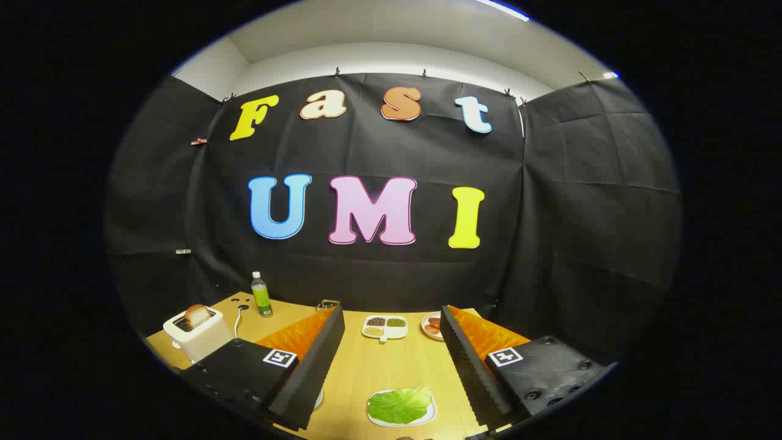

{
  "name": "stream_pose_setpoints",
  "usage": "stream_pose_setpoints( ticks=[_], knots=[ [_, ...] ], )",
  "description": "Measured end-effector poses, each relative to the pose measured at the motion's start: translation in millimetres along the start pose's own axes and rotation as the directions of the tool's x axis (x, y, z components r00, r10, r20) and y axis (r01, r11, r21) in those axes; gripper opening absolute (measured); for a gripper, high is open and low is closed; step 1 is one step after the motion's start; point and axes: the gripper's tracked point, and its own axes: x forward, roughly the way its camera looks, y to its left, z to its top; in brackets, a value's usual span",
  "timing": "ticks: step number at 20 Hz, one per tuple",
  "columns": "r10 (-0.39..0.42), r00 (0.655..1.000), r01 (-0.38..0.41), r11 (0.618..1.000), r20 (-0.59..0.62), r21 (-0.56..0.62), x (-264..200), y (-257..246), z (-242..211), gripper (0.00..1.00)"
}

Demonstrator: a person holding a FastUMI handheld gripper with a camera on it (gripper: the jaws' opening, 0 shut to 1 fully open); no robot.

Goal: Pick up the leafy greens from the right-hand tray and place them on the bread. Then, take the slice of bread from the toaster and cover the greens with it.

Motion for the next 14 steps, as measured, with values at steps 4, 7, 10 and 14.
stream_pose_setpoints(
  ticks=[4, 7, 10, 14],
  knots=[
    [0.024, 1.0, -0.024, 1.0, -0.018, 0.001, 0.0, 6.1, -8.5, 0.97],
    [0.046, 0.998, -0.046, 0.999, -0.037, 0.013, 2.4, 14.0, -18.9, 0.97],
    [0.044, 0.998, -0.044, 0.999, -0.046, 0.004, 4.5, 14.0, -22.9, 0.97],
    [0.046, 0.998, -0.046, 0.999, -0.048, -0.011, 5.5, 16.0, -20.7, 0.97]
  ],
)
